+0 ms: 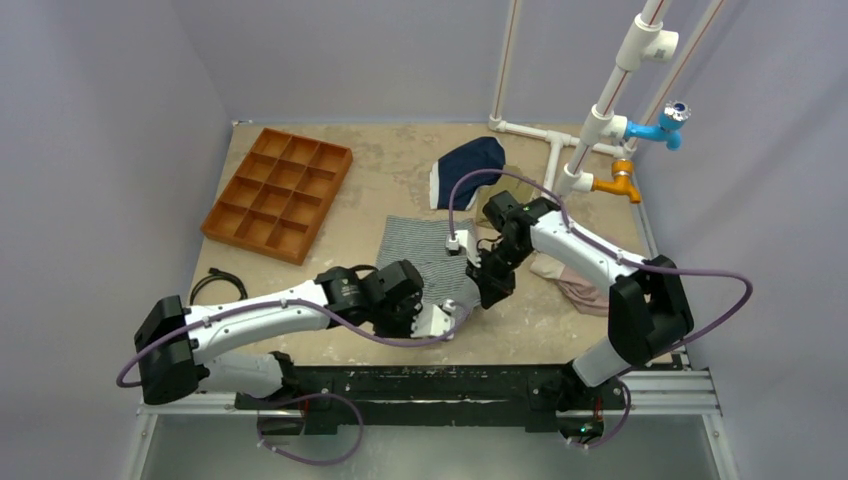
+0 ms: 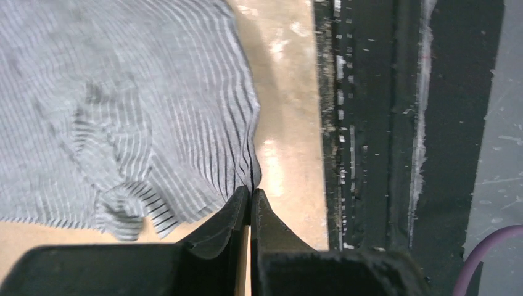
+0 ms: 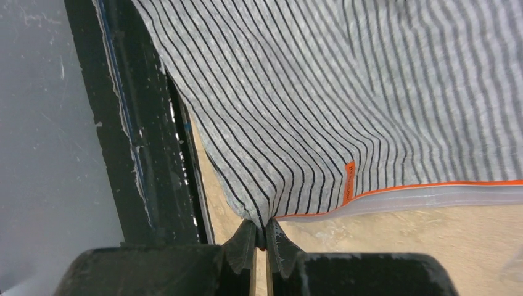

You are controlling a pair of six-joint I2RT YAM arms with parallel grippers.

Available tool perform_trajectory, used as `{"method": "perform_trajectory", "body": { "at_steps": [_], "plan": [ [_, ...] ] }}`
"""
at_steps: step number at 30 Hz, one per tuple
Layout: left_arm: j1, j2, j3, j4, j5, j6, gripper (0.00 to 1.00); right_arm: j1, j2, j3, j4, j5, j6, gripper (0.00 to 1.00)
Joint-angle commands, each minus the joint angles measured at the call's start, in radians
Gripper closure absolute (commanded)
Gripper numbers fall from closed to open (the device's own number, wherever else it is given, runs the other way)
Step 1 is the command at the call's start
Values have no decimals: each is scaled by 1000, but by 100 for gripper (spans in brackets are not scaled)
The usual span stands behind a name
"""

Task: Roll the underwear
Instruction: Fold the underwear at the center of the board.

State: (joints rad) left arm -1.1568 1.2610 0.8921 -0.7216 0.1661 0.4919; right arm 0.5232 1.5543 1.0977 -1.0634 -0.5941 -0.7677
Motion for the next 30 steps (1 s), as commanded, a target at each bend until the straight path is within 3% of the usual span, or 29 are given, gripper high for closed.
{"method": "perform_trajectory", "body": {
  "at_steps": [1,9,18,24,30],
  "plan": [
    [104,-57,95,-59,85,56,100,3,-44,111,-44,-2,16,100],
    [330,-35,227,-131,189,123,100,1,33,342,-65,175,119,100],
    [607,235,507,-208,266,213,100,-29,316,595,-39,385,209,100],
    [698,446,659,-208,257,234,100,-60,521,761,-31,472,248,100],
    [743,580,702,-133,206,222,100,-78,636,837,-3,518,264,100]
  ]
}}
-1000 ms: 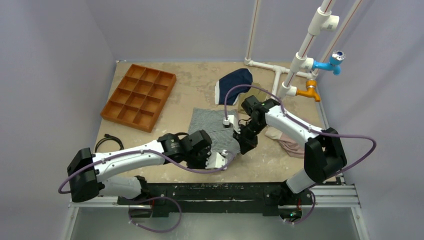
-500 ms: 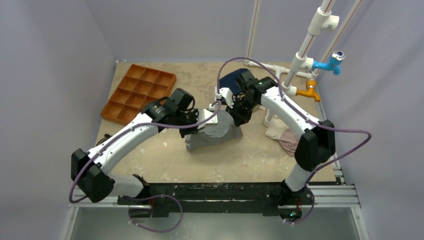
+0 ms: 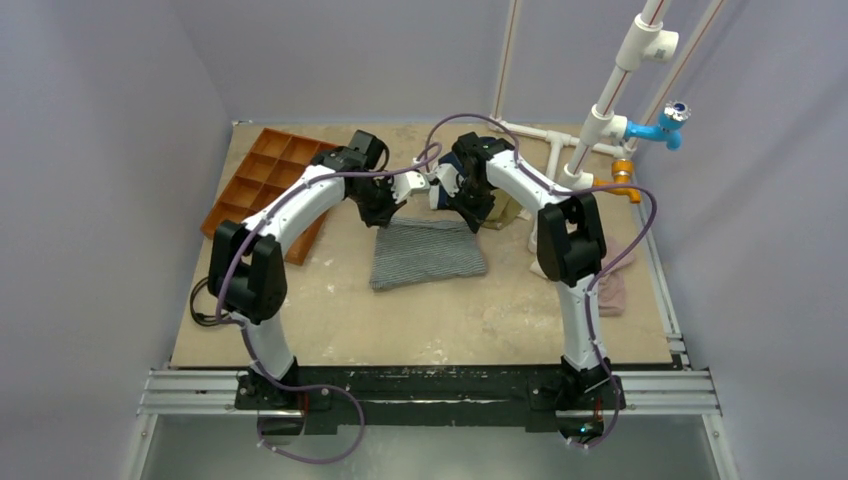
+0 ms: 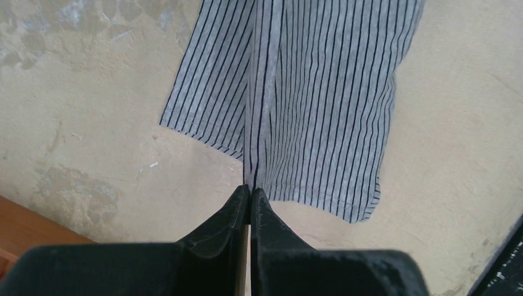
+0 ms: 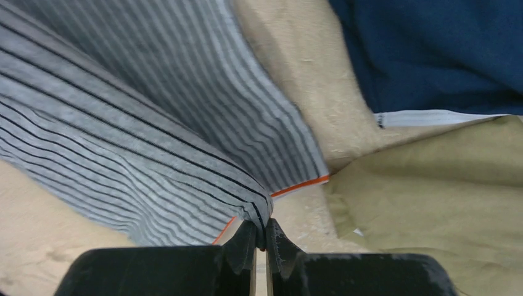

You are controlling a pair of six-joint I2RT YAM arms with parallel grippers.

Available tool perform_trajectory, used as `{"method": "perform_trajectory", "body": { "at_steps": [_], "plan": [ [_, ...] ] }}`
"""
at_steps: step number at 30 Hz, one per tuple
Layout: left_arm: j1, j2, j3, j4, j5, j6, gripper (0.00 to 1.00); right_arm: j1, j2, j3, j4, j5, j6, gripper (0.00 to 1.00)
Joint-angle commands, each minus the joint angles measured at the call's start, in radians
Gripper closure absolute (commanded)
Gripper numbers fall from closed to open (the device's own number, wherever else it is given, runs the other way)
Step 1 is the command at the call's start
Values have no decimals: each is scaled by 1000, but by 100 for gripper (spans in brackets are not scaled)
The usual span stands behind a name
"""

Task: Roll the underwear
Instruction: Fold the underwear at the center of the board.

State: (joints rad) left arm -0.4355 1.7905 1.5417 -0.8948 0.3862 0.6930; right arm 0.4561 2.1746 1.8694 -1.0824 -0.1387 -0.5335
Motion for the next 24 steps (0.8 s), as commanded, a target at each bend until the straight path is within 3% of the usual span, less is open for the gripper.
{"method": "perform_trajectory", "body": {
  "at_steps": [1,8,19,24],
  "plan": [
    [24,68,56,49,-23,20,100,-10,27,70,21,67,29,100],
    [29,148,79,119,-77,-19,100,-15,54,70,60,94,40,100],
    [32,152,51,196,-157,-89,100,-15,50,123,75,132,68,100],
    [32,190,61,237,-218,-126,100,-16,81,116,108,166,85,92]
  ]
}}
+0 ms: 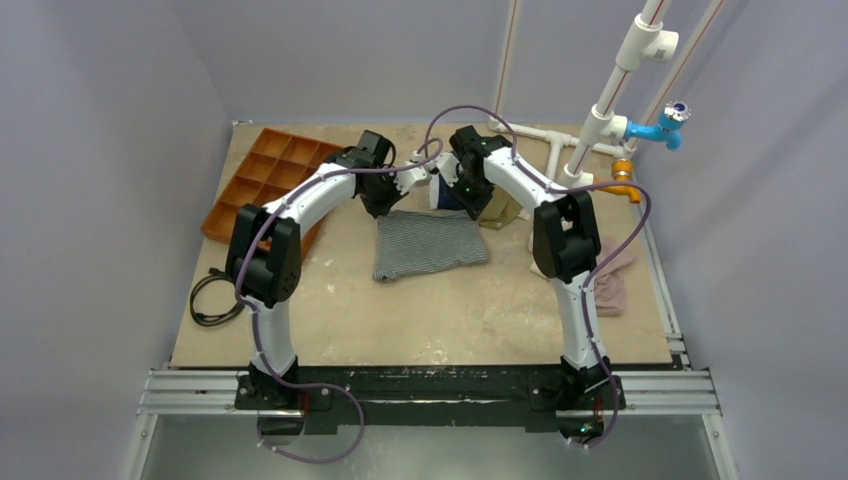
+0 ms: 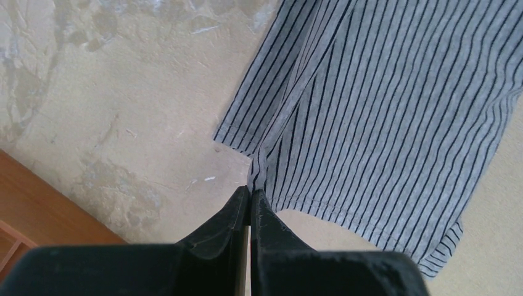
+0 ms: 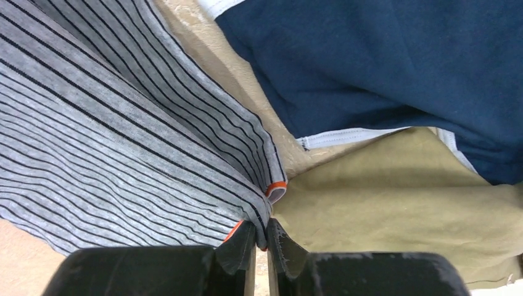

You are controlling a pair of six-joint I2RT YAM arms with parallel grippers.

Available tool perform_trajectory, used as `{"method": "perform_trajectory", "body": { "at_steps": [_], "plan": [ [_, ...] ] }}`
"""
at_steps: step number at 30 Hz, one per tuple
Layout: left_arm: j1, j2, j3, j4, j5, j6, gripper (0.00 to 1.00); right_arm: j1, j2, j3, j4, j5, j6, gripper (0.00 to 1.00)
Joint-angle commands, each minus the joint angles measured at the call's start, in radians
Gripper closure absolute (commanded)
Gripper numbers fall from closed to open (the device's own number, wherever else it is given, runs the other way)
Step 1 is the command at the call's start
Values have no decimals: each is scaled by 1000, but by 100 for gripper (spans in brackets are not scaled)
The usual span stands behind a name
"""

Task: Roll the underwear
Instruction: Fold the underwear at the center of the board.

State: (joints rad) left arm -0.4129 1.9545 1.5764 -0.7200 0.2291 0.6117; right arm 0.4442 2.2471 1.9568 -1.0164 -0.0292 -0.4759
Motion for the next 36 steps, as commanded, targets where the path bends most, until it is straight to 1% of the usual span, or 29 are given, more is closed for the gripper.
{"method": "perform_trajectory", "body": {
  "at_steps": [1,8,9,11,13,15,19,22,26,29,32,36],
  "plan": [
    [10,29,27,67,-73,-50,100,-4,14,26,50,63,35,90],
    [10,72,17,101,-142,-113,100,-5,26,-3,174,105,92,74],
    [10,75,13,108,-149,-122,98,-4,25,-11,191,106,101,72],
    [10,73,-3,133,-170,-146,92,-4,20,-30,217,106,115,68],
    [10,72,-14,150,-186,-172,83,-5,5,-54,243,110,123,65],
    [10,68,-16,151,-203,-192,78,-5,-27,-87,265,111,124,62],
    [11,30,-42,171,-224,-229,66,-4,-151,-175,310,61,114,57],
    [12,-3,-43,168,-225,-256,60,-4,-247,-238,335,33,105,54],
    [13,-66,-49,150,-221,-287,54,-5,-368,-334,387,-8,106,50],
    [13,-117,-71,137,-196,-303,52,-5,-411,-389,432,-53,117,48],
    [13,-171,-115,134,-174,-314,52,-4,-392,-396,442,-110,129,50],
    [17,-259,-198,150,-154,-321,51,-4,-322,-372,468,-167,156,53]
  ]
}}
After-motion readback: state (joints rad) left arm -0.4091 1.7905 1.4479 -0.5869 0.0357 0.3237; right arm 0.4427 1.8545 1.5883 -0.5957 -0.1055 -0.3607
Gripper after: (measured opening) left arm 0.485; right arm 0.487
